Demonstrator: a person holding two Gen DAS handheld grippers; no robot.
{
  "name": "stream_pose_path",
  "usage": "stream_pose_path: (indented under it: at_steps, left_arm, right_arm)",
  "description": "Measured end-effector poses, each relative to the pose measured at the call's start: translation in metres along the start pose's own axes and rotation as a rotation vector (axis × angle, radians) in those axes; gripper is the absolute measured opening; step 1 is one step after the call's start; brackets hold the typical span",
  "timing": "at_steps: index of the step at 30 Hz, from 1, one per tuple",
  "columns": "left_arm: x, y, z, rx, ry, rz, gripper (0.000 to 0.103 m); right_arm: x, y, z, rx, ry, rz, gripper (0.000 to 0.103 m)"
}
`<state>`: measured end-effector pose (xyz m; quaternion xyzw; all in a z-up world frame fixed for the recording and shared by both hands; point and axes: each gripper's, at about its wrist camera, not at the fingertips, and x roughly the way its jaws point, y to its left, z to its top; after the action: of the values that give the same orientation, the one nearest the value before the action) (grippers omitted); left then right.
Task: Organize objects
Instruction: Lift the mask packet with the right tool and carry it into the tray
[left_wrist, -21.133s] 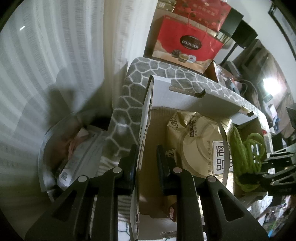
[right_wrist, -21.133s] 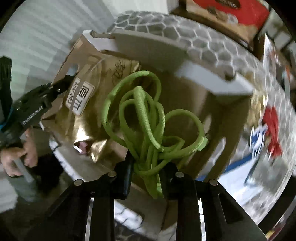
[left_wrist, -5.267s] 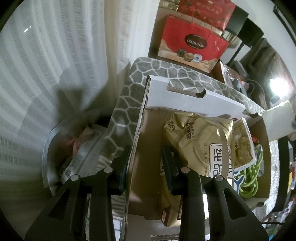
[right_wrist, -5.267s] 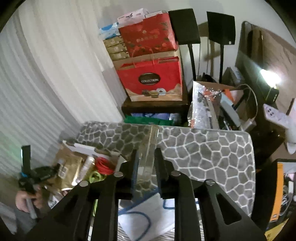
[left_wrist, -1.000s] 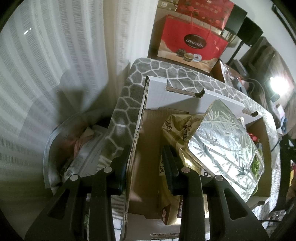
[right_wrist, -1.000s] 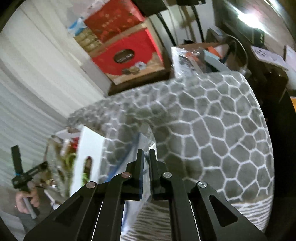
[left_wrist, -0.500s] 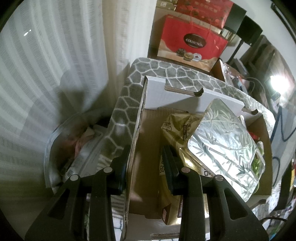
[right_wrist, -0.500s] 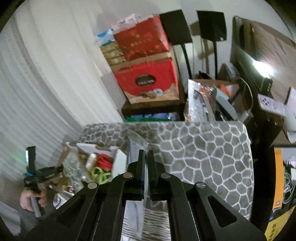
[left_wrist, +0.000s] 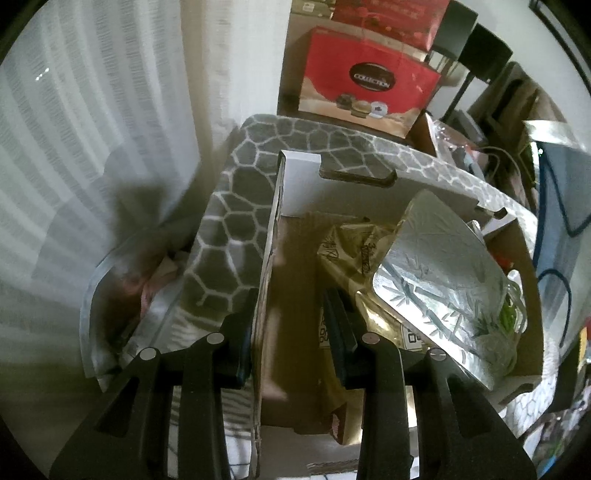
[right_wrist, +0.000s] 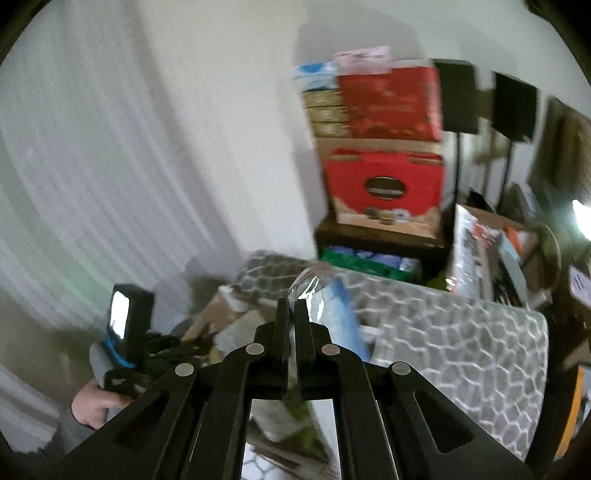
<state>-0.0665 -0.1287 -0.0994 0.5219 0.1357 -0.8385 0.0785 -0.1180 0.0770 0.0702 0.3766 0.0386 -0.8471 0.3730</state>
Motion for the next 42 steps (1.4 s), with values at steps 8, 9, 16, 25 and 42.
stream_pose_path:
  at_steps: [8, 9, 16, 25, 42]
  left_arm:
    - [0.000, 0.005, 0.002, -0.008, 0.003, -0.027, 0.030]
    - [0.000, 0.005, 0.001, -0.008, 0.002, -0.029, 0.030]
    - [-0.001, 0.008, 0.000, -0.016, 0.002, -0.053, 0.030]
    - [-0.002, 0.011, -0.002, -0.023, 0.006, -0.067, 0.030]
    - [-0.005, 0.014, 0.000, -0.046, 0.003, -0.091, 0.030]
  right_arm:
    - [0.064, 0.064, -0.013, -0.116, 0.095, 0.041, 0.002]
    - [0.072, 0.070, -0.017, -0.127, 0.110, 0.050, 0.002]
    - [0.108, 0.087, -0.033, -0.120, 0.172, 0.119, 0.002]
    - [0.108, 0.091, -0.021, -0.062, 0.208, 0.211, 0.039]
    - [0.044, -0.042, -0.038, 0.124, 0.157, -0.056, 0.044]
